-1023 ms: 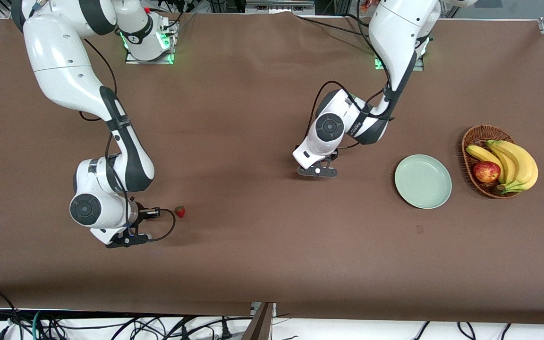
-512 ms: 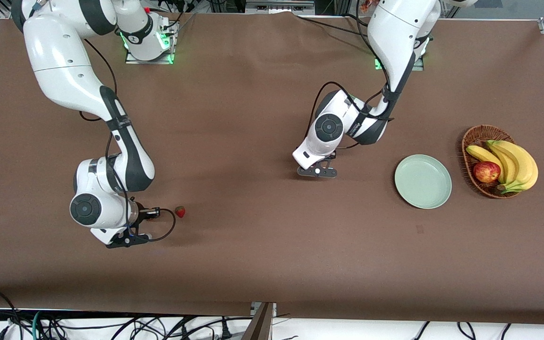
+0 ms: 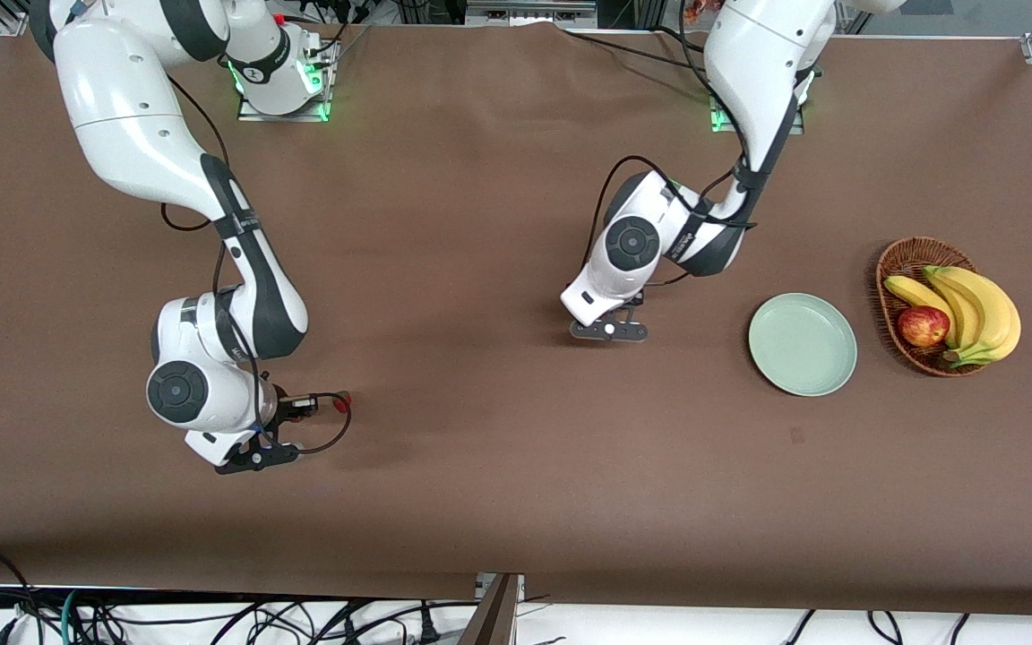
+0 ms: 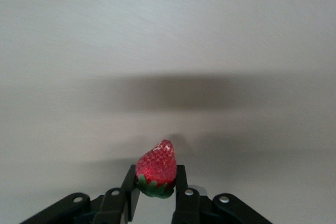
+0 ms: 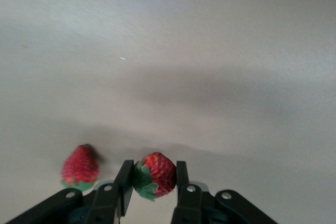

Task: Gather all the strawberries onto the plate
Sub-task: 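Carry the strawberry to the plate with the left gripper while the right gripper follows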

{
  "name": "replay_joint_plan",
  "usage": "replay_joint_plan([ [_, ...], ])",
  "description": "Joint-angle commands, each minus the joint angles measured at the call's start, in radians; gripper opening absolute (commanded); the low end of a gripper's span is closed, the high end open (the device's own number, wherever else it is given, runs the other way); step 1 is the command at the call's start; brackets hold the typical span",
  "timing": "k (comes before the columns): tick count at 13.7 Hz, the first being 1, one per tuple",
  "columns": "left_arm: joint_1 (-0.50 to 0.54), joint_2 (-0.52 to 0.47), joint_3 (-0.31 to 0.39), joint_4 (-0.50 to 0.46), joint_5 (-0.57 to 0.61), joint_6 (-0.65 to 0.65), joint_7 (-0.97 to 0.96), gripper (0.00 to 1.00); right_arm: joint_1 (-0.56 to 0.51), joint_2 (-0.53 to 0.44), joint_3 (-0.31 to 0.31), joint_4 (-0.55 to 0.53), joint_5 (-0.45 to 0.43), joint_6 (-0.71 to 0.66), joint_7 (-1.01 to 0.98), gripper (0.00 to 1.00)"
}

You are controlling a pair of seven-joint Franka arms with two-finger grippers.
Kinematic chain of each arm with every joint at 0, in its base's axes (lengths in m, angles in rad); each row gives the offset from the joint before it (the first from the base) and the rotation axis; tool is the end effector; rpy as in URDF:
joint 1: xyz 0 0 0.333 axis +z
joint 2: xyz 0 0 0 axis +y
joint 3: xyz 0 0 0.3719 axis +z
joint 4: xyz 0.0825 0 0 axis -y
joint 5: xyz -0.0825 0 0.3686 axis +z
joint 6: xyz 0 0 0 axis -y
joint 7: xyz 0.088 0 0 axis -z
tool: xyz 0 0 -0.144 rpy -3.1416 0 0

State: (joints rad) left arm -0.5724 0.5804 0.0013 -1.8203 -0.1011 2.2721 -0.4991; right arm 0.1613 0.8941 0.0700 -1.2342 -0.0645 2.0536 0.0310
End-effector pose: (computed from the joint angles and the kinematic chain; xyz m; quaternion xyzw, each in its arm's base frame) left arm 0.5452 -0.3568 0.2285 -0.9973 0.0010 0.0736 0.0017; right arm 0.7590 0.1581 0.2273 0.9939 0.1039 -0.0359 0.0050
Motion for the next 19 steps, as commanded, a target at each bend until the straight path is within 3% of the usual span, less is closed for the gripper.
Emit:
replay_joint_plan([
  [1, 0.046, -0.092, 0.054, -0.010, 0.062, -0.139, 0.001, 0.28, 0.030, -0.012, 0.007, 0.045, -0.001, -0.065, 0.004, 0.20],
  [4, 0.121, -0.105, 0.065, -0.010, 0.225, -0.183, 0.048, 0.28, 0.088, -0.012, 0.013, 0.054, 0.000, -0.066, 0.120, 0.21],
  [5, 0.170, -0.100, 0.063, -0.010, 0.257, -0.187, 0.089, 0.28, 0.110, -0.012, 0.042, 0.067, 0.000, -0.064, 0.198, 0.21],
  [7, 0.256, -0.076, 0.063, -0.019, 0.267, -0.181, 0.173, 0.28, 0.157, -0.006, 0.085, 0.073, 0.000, -0.038, 0.388, 0.21],
  [11, 0.413, -0.067, 0.060, -0.013, 0.267, -0.166, 0.424, 0.31, 0.351, 0.011, 0.091, 0.071, 0.000, 0.130, 0.729, 0.21],
  [12, 0.428, -0.059, 0.060, -0.014, 0.265, -0.154, 0.441, 0.37, 0.397, 0.018, 0.091, 0.071, 0.000, 0.190, 0.783, 0.21],
  [14, 0.433, -0.050, 0.060, -0.014, 0.265, -0.140, 0.452, 0.64, 0.467, 0.042, 0.091, 0.071, 0.000, 0.305, 0.845, 0.22],
  [15, 0.431, -0.050, 0.060, -0.013, 0.264, -0.141, 0.452, 0.87, 0.503, 0.057, 0.091, 0.071, 0.000, 0.351, 0.875, 0.22],
  [16, 0.431, -0.050, 0.059, -0.011, 0.261, -0.143, 0.452, 1.00, 0.533, 0.068, 0.091, 0.071, 0.000, 0.403, 0.906, 0.23],
  [19, 0.430, -0.053, 0.057, -0.005, 0.255, -0.151, 0.450, 1.00, 0.598, 0.132, 0.091, 0.071, 0.000, 0.612, 0.934, 0.25],
])
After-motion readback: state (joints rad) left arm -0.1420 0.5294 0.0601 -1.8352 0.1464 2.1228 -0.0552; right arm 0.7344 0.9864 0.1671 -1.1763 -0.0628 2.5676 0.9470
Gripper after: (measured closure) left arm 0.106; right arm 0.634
